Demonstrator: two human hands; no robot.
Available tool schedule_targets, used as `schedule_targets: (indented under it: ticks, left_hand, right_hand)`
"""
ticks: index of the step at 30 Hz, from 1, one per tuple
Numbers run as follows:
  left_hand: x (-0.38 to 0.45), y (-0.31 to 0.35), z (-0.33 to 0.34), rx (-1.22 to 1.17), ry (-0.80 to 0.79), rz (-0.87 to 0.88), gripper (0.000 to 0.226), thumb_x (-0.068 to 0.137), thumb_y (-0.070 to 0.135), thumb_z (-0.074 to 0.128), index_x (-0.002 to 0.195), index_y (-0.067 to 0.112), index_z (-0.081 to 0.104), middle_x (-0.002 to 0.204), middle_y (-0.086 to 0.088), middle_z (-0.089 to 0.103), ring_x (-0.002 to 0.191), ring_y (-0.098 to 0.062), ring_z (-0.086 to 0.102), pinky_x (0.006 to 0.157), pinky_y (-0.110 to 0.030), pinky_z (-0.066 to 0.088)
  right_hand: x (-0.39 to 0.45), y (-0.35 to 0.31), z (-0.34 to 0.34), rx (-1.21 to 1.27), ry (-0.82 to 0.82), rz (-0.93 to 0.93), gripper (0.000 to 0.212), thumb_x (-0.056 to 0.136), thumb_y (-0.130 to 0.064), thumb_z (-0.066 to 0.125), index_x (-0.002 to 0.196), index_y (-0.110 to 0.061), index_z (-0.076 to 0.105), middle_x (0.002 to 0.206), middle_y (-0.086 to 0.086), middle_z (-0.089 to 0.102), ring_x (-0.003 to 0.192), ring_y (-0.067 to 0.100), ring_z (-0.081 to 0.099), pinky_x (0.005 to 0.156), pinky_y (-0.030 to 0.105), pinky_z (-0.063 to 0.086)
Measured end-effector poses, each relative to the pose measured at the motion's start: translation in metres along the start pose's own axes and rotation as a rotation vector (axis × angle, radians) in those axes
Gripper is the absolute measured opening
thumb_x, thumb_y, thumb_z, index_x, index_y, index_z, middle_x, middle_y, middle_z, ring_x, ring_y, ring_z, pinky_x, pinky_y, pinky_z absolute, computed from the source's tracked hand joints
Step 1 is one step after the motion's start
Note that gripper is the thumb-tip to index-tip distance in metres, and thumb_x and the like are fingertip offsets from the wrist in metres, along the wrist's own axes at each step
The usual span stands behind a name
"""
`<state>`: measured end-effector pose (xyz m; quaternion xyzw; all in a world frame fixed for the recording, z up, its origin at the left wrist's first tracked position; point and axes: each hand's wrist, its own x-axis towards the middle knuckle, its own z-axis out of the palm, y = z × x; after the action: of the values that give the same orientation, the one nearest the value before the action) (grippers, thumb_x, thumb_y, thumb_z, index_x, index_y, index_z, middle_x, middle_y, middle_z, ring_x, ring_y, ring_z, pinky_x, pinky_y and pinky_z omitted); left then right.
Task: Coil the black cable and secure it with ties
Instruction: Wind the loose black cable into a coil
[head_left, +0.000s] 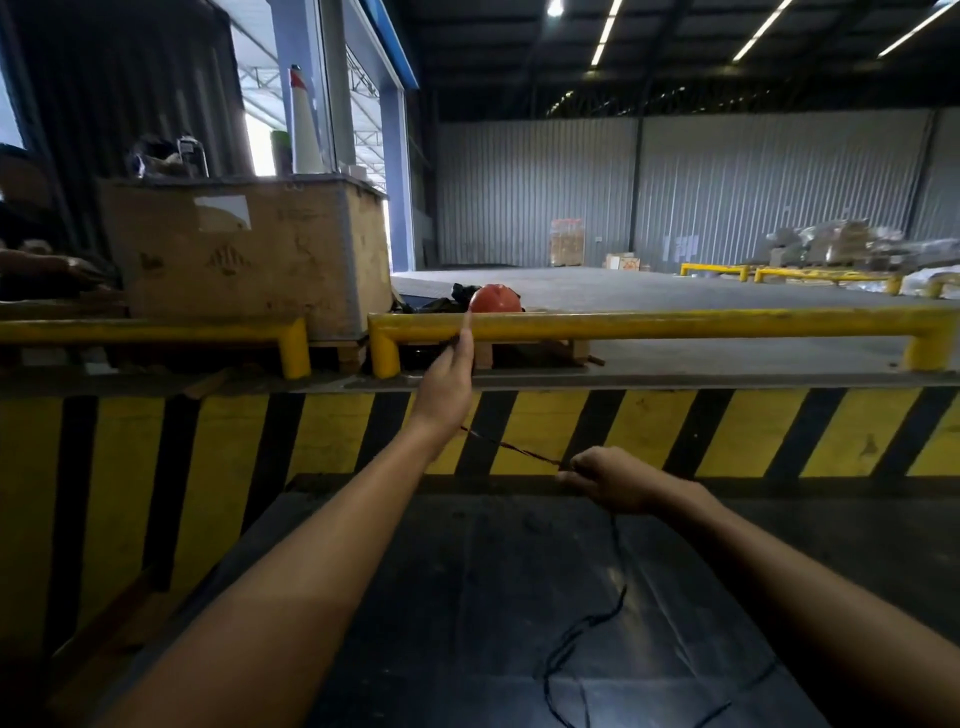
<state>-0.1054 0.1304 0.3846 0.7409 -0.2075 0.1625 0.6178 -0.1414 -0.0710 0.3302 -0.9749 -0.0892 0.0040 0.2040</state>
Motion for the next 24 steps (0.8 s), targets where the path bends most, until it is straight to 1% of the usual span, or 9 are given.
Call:
schedule_targets:
  ticks: [3,7,9,12,14,16,18,20,24]
  left_hand:
    - [-0.005,-0.028,-0.011,0.552,-0.334,-0.124,0.054,0.092,0.061,0.022,0.122,0.028,0.052,0.127,-0.009,0.057,0.099,-0.012,0.056,0.087,-0.035,0.044]
    - [-0.021,-0.045,-0.005,0.873,-0.707,-0.413,0.056,0.095,0.054,0.03,0.135,0.02,0.046,0.143,-0.007,0.046,0.129,-0.026,0.044,0.108,-0.046,0.032]
    - [-0.026,-0.037,0.0,0.828,-0.837,-0.471,0.058,0.093,0.06,0.026,0.132,0.025,0.05,0.14,-0.004,0.049,0.121,-0.023,0.048,0.103,-0.041,0.035]
    - [-0.034,-0.015,0.008,0.555,-1.089,-0.57,0.055,0.094,0.059,0.025,0.139,0.032,0.042,0.138,-0.008,0.052,0.103,-0.02,0.06,0.078,-0.029,0.05]
    - [-0.04,-0.003,0.011,0.305,-1.238,-0.615,0.053,0.095,0.057,0.024,0.143,0.035,0.033,0.147,-0.01,0.043,0.12,-0.026,0.054,0.074,-0.03,0.052]
    - [-0.043,0.008,0.012,0.037,-1.337,-0.592,0.051,0.097,0.055,0.021,0.144,0.038,0.027,0.152,-0.01,0.034,0.133,-0.032,0.041,0.083,-0.041,0.051]
    - [-0.043,0.021,0.013,-0.304,-1.32,-0.523,0.049,0.097,0.052,0.018,0.144,0.04,0.026,0.153,-0.009,0.03,0.137,-0.036,0.032,0.092,-0.053,0.043]
    - [-0.036,0.035,0.018,-0.63,-1.154,-0.431,0.048,0.097,0.051,0.018,0.141,0.04,0.033,0.153,-0.01,0.026,0.139,-0.04,0.026,0.098,-0.061,0.034]
    - [-0.016,0.04,0.029,-0.784,-0.641,-0.248,0.041,0.096,0.051,0.024,0.133,0.045,0.041,0.154,-0.004,0.023,0.136,-0.031,0.029,0.105,-0.069,0.013]
  right_hand:
    - [-0.004,0.011,-0.031,0.027,0.13,-0.048,0.02,0.093,-0.033,0.05,0.078,-0.025,0.06,0.077,-0.001,0.062,0.066,0.01,0.059,0.058,0.022,0.045]
    - [0.0,0.014,-0.061,0.01,0.338,-0.092,0.024,0.092,-0.019,0.052,0.07,-0.029,0.052,0.083,-0.004,0.062,0.07,0.008,0.06,0.057,0.017,0.041]
    - [0.006,0.013,-0.062,0.051,0.447,-0.094,0.024,0.095,-0.022,0.049,0.072,-0.023,0.055,0.077,0.0,0.061,0.067,0.012,0.059,0.054,0.022,0.041]
    - [0.014,0.011,-0.056,0.131,0.61,-0.077,0.031,0.098,-0.028,0.042,0.076,-0.012,0.057,0.066,0.006,0.056,0.06,0.021,0.053,0.051,0.03,0.039]
    - [0.016,0.012,-0.051,0.148,0.666,-0.043,0.032,0.099,-0.027,0.038,0.078,-0.011,0.056,0.069,0.007,0.056,0.063,0.024,0.052,0.053,0.031,0.037]
    - [0.016,0.02,-0.046,0.133,0.636,0.028,0.03,0.099,-0.024,0.036,0.081,-0.01,0.055,0.081,0.013,0.06,0.071,0.025,0.052,0.061,0.033,0.039]
    - [0.011,0.026,-0.033,0.134,0.476,0.04,0.023,0.098,-0.019,0.039,0.088,-0.008,0.057,0.097,0.018,0.063,0.08,0.025,0.056,0.072,0.037,0.046]
    - [0.007,0.021,-0.005,0.12,0.247,-0.004,0.023,0.097,-0.02,0.042,0.102,-0.01,0.062,0.105,0.014,0.063,0.093,0.025,0.06,0.084,0.039,0.051]
    - [-0.005,-0.013,0.052,-0.001,-0.004,-0.028,0.035,0.097,-0.037,0.04,0.066,-0.023,0.051,0.07,-0.002,0.057,0.068,0.015,0.057,0.058,0.027,0.042]
